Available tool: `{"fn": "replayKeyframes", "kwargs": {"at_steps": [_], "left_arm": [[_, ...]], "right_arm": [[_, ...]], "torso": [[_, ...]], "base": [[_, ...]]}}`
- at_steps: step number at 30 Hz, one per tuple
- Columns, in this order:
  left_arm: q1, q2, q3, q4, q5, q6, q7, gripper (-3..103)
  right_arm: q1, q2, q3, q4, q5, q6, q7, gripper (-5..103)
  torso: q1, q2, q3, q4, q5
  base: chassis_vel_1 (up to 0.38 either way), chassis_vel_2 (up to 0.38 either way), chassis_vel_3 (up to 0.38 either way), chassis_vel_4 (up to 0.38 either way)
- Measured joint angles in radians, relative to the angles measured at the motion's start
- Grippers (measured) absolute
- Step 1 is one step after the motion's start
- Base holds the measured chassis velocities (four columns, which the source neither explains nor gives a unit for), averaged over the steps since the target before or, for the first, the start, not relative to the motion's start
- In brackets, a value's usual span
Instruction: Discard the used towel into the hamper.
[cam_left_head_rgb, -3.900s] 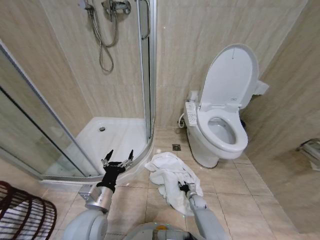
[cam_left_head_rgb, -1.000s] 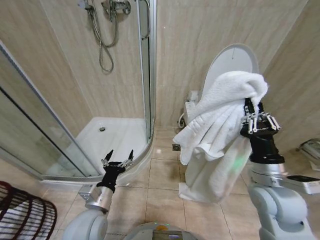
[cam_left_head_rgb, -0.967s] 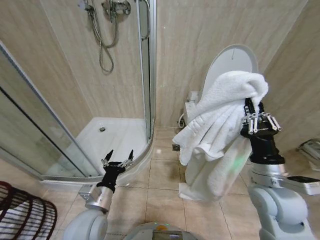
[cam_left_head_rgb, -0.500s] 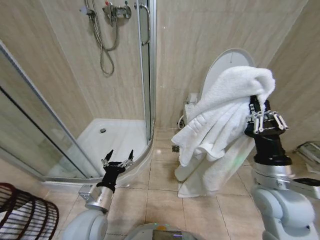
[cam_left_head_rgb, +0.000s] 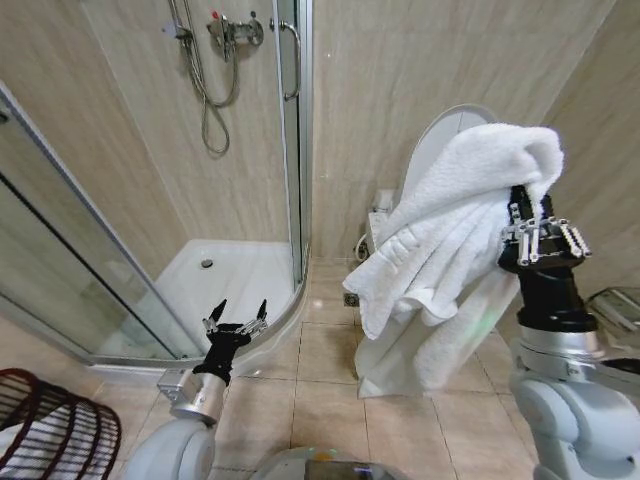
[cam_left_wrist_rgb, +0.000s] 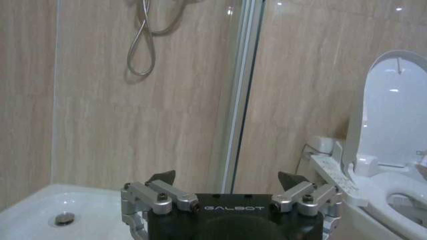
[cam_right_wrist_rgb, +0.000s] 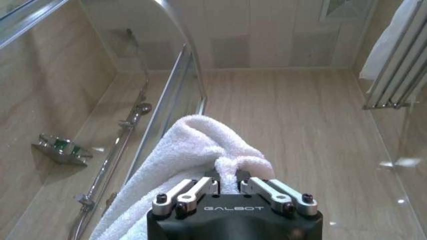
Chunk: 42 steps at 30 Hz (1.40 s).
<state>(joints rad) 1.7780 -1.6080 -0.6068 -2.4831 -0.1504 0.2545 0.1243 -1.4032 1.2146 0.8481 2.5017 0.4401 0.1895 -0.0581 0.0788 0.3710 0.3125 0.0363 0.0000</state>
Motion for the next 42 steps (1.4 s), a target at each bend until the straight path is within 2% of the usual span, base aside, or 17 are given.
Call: {"fn": "replayKeyframes", "kwargs": {"at_steps": [25, 42], "left_arm": [[0.000, 0.000, 0.000, 0.000, 0.000, 0.000, 0.000, 100], [0.000, 0.000, 0.000, 0.000, 0.000, 0.000, 0.000, 100]], "right_arm": [[0.000, -0.003, 0.023, -0.001, 0.024, -0.004, 0.002, 13], [0.030, -0.030, 0.048, -0.002, 0.055, -0.011, 0.000, 13]], "torso": [[0.038, 0.104, 0.067, 0.0000, 0.0000], [0.067, 0.178, 0.112, 0.0000, 0.0000]], "base": [[0.000, 0.000, 0.000, 0.000], [0.000, 0.000, 0.000, 0.000]]}}
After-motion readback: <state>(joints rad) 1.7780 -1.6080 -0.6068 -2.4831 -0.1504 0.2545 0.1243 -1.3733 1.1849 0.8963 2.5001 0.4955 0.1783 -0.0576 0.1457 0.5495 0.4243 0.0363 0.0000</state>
